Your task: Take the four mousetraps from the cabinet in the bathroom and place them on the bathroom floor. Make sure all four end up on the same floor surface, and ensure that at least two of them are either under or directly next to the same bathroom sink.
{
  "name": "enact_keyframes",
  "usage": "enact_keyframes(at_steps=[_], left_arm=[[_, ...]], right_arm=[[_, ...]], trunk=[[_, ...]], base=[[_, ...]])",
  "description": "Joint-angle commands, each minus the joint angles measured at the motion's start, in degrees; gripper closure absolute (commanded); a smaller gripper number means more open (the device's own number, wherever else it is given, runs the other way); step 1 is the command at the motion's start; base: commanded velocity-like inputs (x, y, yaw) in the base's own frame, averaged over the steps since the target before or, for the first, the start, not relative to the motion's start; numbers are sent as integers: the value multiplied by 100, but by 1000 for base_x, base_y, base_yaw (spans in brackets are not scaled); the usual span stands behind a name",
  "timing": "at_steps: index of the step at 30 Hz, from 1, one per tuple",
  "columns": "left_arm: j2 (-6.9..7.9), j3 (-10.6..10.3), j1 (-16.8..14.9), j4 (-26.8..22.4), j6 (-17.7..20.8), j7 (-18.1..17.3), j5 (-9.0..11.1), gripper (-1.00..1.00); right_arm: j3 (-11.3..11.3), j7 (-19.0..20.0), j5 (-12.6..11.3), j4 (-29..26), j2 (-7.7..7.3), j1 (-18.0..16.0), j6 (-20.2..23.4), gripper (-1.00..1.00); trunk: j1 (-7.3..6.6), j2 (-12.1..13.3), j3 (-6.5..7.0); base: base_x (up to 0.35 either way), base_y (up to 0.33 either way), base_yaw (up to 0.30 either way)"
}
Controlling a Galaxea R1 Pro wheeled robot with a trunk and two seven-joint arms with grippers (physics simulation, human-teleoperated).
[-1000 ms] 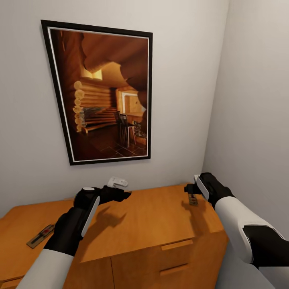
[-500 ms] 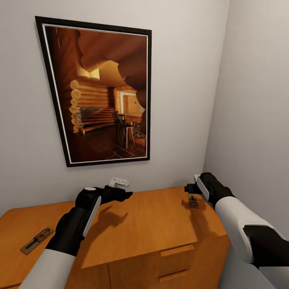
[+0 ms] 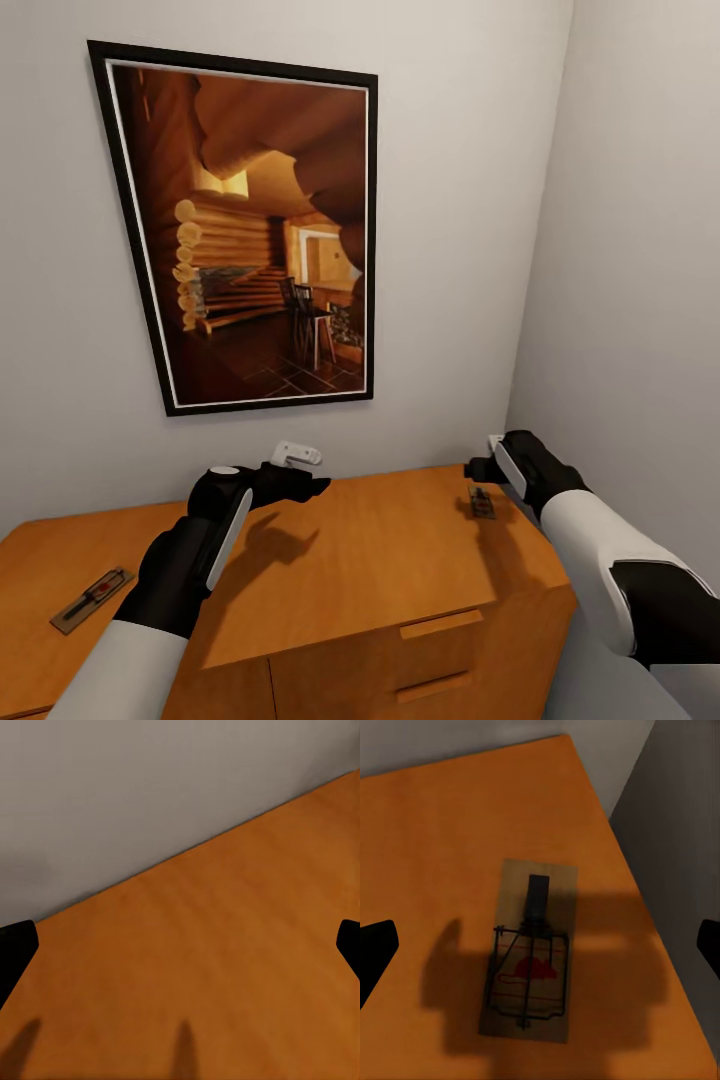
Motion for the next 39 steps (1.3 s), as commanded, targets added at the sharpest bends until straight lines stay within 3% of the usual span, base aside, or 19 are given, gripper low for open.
enact_keyframes(at_steps=[1, 5, 18, 39], left_arm=[[-2, 3, -5, -5, 23, -34, -35, -100], [-2, 3, -4, -5, 23, -34, -31, -100], [-8, 3, -5, -5, 21, -34, -27, -100], [-4, 3, -5, -5, 20, -33, -30, -100]], right_arm=[[4, -30, -34, -7, -6, -3, 24, -100], [-45, -21, -35, -2, -20, -3, 20, -100], [-620, -20, -4, 144, -25, -3, -6, -100], [-721, -49, 20, 271, 5, -3, -15, -100]], trunk=[[0, -5, -8], [0, -5, -8], [0, -5, -8], [0, -5, -8]], base=[[0, 0, 0], [0, 0, 0], [0, 0, 0], [0, 0, 0]])
